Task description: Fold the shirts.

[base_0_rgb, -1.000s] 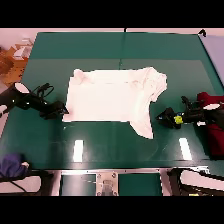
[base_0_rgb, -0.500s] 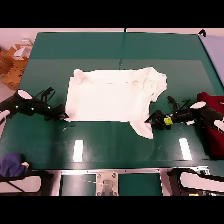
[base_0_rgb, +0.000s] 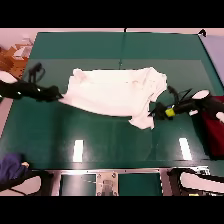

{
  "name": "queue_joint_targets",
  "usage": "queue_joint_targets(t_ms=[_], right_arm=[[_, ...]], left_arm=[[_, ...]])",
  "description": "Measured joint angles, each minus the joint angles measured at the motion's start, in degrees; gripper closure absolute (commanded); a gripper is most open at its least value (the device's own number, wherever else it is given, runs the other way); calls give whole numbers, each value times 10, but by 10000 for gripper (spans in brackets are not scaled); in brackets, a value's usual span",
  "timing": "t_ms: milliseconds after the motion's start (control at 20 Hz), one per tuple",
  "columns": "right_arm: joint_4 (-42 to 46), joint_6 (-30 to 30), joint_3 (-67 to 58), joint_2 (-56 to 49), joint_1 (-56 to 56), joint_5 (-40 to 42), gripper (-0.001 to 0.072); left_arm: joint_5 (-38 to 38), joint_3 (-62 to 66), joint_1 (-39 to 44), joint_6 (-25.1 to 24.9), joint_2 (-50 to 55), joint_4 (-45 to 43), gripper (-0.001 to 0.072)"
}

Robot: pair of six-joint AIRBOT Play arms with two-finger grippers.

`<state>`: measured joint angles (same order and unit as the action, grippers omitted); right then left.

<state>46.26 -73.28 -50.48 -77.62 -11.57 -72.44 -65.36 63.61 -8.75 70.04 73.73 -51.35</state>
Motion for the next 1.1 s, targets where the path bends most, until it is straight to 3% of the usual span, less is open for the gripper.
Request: queue_joint_targets(t_ms=[300, 550, 850, 1100], right_arm=[[27, -79, -372, 66, -48, -116, 697], [41, -127, -683, 111, -76, -116, 697], [65, -115, -714, 210, -92, 45, 697], [79, -105, -679, 213, -93, 118, 697]], left_arm=[[-5, 271, 0, -1, -118, 38, 686], [17, 527, 0, -1, -159, 83, 686], [58, 620, 0, -11, -198, 98, 686], [59, 562, 0, -13, -205, 76, 686]])
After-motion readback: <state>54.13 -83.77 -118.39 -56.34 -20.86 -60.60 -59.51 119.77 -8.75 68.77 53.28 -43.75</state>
